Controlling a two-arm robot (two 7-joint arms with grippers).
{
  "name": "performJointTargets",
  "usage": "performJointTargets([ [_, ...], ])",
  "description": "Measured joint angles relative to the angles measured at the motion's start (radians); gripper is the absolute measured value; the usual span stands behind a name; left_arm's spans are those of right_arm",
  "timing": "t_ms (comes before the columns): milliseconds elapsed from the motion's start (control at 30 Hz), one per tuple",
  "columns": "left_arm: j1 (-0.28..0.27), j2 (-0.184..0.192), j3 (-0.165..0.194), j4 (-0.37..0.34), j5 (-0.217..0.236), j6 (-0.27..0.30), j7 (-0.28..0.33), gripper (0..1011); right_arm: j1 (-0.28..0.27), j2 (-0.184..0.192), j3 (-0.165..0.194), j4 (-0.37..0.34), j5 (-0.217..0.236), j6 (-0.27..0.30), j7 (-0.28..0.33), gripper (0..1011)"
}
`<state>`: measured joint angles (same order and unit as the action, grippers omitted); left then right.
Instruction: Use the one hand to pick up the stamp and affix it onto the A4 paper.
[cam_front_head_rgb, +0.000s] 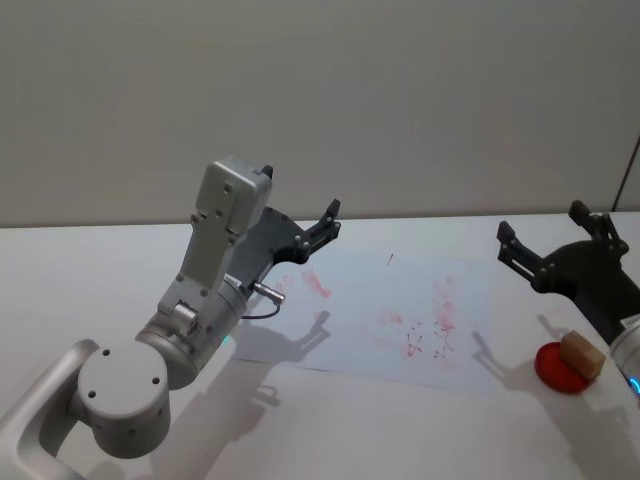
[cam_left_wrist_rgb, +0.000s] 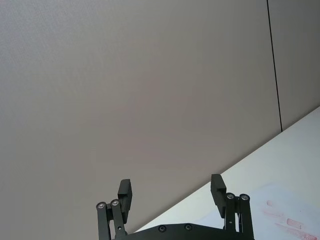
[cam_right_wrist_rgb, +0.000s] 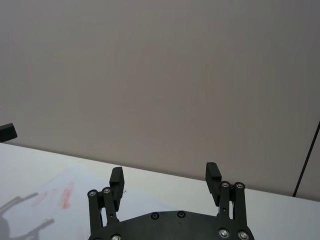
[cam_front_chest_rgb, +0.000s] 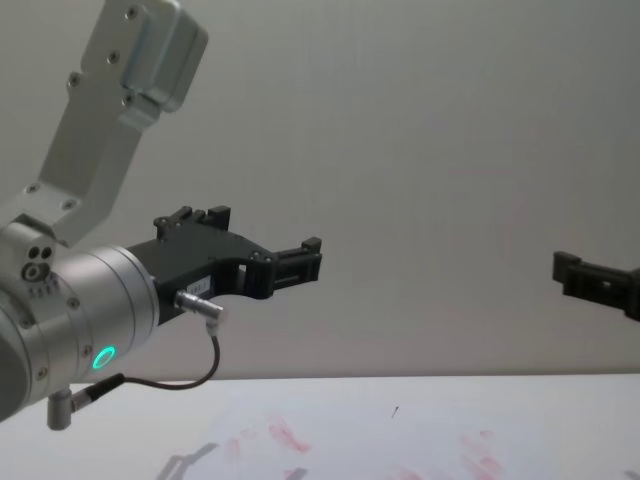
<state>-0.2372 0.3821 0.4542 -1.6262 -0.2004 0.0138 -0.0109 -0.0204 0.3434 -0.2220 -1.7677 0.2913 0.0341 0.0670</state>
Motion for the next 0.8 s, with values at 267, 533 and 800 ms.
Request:
performJointTargets([
  [267,0.000,0.000,0.000,0.000,0.000,0.000,0.000,1001,-0.047,0.053,0.033,-0.017,0.039,0.019,-0.004,1001],
  [533,0.000,0.000,0.000,0.000,0.000,0.000,0.000,1001,-0.103,0.123,0.076,-0.024,0.069,0.062,-0.004,1001],
  [800,0.000,0.000,0.000,0.000,0.000,0.000,0.000,1001,-0.137,0.173,0.101,-0.017,0.078,0.120,0.025,1001],
])
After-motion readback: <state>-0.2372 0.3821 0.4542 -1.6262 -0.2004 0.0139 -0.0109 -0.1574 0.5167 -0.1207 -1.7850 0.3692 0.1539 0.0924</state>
